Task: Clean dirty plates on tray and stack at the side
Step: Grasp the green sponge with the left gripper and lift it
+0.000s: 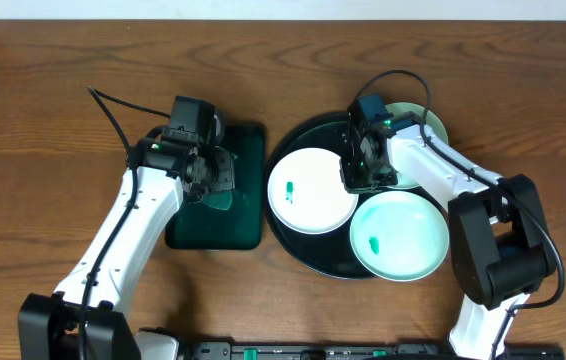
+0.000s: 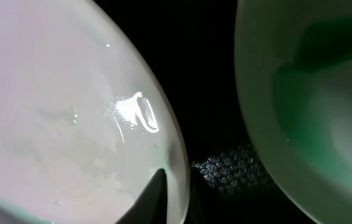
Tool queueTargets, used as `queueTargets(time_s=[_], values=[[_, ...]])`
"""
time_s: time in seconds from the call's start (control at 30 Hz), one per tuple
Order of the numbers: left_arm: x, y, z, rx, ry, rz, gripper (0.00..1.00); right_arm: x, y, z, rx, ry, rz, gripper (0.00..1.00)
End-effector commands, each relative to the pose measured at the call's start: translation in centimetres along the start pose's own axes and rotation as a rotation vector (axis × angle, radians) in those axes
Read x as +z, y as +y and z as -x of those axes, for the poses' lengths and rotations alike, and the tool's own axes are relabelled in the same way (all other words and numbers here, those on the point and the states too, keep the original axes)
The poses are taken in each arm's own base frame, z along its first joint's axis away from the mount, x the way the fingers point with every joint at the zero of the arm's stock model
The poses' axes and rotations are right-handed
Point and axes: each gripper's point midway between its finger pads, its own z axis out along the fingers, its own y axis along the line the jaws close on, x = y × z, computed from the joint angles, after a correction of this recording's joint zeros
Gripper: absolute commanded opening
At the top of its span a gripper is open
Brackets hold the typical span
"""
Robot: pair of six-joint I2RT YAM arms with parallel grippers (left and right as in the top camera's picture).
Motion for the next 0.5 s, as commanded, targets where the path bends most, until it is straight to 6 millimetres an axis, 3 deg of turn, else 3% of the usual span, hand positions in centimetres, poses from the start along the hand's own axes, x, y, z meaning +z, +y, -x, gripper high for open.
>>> queueTargets(time_s=[0.0,0.17,0.33,0.37,0.47], values=[[0.01,0.04,0.02,0.017,-0.003,0.002,0.07,0.38,0.35,-0.26,-0.001,0.007,0.005,0.07],[0.01,0.04,0.02,0.017,-0.003,0.002,0.07,0.38,0.40,-0.07,-0.002,-0.001,0.007,0.10],[0.01,0.04,0.02,0.017,-0.003,0.002,0.07,0.38,0.46,0.12,0.020,-0.009,0.008,0.31],[0.01,0.04,0.02,0.017,-0.003,0.002,0.08,0.39,0.48,0.14,0.022,-0.010,0.009,0.31],[0.01,0.04,0.02,0.017,-0.003,0.002,0.07,0.40,0.42,0.03,0.029,-0.006,0.004,0.02]])
